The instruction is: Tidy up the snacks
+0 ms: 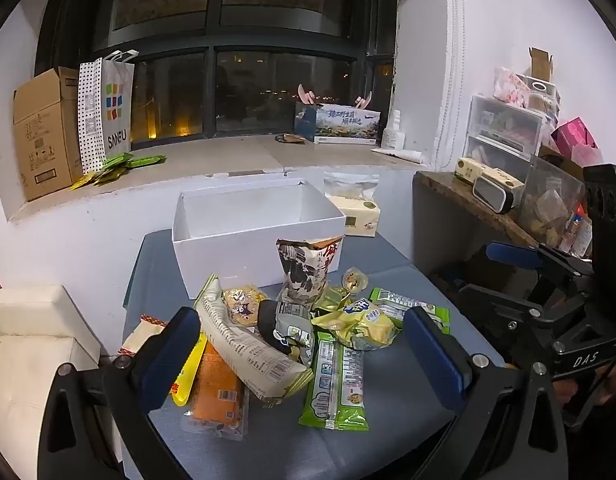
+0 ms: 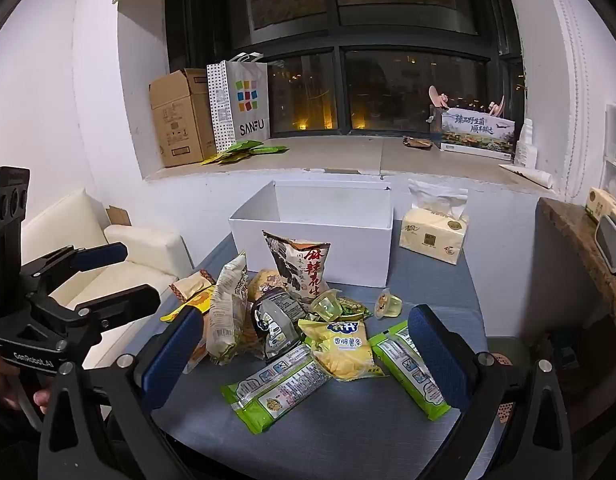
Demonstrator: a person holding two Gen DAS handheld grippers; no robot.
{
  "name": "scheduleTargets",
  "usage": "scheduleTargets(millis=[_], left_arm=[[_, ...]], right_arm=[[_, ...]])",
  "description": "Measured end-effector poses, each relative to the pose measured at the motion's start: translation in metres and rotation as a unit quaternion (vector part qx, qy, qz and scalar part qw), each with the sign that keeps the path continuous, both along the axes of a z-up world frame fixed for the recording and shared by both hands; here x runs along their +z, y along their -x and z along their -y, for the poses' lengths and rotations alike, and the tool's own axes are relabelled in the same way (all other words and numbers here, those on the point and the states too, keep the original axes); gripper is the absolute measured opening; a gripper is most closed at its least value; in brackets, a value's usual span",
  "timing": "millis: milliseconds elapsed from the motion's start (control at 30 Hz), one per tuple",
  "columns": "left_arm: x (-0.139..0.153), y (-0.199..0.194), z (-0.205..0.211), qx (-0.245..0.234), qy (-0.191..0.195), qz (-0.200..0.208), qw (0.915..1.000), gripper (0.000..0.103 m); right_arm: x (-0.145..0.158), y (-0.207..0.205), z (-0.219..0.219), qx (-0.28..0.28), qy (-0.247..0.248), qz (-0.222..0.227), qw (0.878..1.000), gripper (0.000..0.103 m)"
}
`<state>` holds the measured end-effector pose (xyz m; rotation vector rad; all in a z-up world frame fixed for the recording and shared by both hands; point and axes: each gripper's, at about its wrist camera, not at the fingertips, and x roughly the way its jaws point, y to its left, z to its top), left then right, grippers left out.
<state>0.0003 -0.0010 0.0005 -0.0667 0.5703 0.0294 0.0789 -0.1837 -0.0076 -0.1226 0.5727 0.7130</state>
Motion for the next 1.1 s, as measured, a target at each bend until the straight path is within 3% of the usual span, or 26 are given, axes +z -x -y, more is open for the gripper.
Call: scheduleTargets(millis=[1100], left_arm=[[0.000,0.002,-0.001,-0.007,0.011,0.002,0.9999,0.103]], right_arm=[[0.000,0.002,0.000,0.001,0.002,-0.001,1.000,0.103]])
